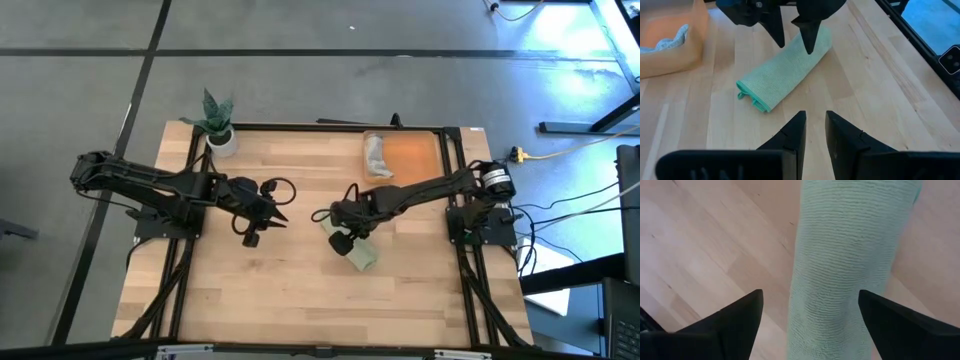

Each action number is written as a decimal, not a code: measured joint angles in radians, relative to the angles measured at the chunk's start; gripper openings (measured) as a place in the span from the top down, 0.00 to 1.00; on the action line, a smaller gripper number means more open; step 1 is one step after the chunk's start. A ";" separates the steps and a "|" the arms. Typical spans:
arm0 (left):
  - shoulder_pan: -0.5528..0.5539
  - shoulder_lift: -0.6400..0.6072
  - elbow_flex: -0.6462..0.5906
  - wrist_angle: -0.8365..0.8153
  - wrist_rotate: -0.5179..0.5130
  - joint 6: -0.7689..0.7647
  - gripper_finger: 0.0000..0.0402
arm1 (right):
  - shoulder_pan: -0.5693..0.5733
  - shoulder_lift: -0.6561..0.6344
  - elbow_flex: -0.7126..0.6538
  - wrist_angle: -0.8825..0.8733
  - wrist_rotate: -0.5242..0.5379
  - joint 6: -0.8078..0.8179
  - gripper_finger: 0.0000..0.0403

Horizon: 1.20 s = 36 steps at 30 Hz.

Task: Roll microfiber towels into tight, uniform cylinder then place into a basket
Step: Put the green microfiber towel into the orange bin

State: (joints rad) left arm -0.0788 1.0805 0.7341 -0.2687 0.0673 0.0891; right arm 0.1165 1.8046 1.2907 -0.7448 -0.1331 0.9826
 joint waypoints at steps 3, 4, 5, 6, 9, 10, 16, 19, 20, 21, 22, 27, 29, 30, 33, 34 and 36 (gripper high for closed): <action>0.000 0.000 0.000 0.000 0.000 0.000 0.84 | 0.004 0.000 0.000 0.001 0.028 0.001 0.19; 0.000 0.000 0.000 0.000 0.000 0.000 0.84 | 0.005 0.000 0.000 0.000 0.032 0.001 0.19; 0.000 0.000 0.000 0.000 0.000 0.000 0.84 | 0.005 0.000 0.000 0.000 0.032 0.003 0.19; 0.000 0.000 0.000 0.000 0.000 0.000 0.84 | 0.005 0.000 0.000 0.002 0.032 0.003 0.18; 0.000 0.000 0.000 0.000 0.000 0.000 0.84 | 0.005 0.000 0.000 0.006 0.047 -0.001 0.17; 0.000 0.000 0.000 0.000 0.000 0.000 0.84 | 0.006 0.003 0.000 0.006 0.053 -0.008 0.15; 0.000 0.000 0.000 0.000 0.000 0.000 0.84 | 0.012 0.006 0.000 -0.052 0.068 -0.037 0.02; 0.000 0.000 0.000 0.000 0.000 0.000 0.84 | 0.012 0.006 0.000 -0.046 0.068 -0.038 0.03; 0.000 0.000 0.000 0.000 0.000 0.000 0.84 | 0.012 0.006 0.000 -0.043 0.069 -0.037 0.03; 0.000 0.000 0.000 0.000 0.000 0.000 0.84 | 0.012 0.006 0.000 -0.040 0.070 -0.037 0.02; 0.000 0.000 0.000 0.000 0.000 0.000 0.84 | 0.012 0.006 0.000 -0.038 0.071 -0.037 0.02; 0.000 0.000 0.000 0.000 0.000 0.000 0.84 | 0.012 0.026 0.001 -0.026 0.071 -0.044 0.01; 0.000 0.000 0.000 0.000 0.000 0.000 0.84 | 0.012 0.053 0.001 -0.015 0.067 -0.050 0.01; 0.000 0.000 0.000 0.000 0.000 0.000 0.84 | 0.012 0.066 0.000 0.001 0.057 -0.056 0.01; 0.000 0.000 0.000 0.000 0.000 0.000 0.84 | 0.012 0.097 0.000 0.020 0.038 -0.073 0.01; 0.000 0.000 0.000 -0.001 0.000 0.000 0.84 | 0.011 0.105 0.000 0.020 0.038 -0.074 0.01; 0.000 0.000 0.000 0.000 0.000 0.000 0.84 | 0.005 0.118 0.000 0.023 0.044 -0.076 0.01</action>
State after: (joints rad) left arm -0.0791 1.0805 0.7343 -0.2687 0.0675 0.0891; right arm 0.1219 1.9222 1.2911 -0.7216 -0.0889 0.9068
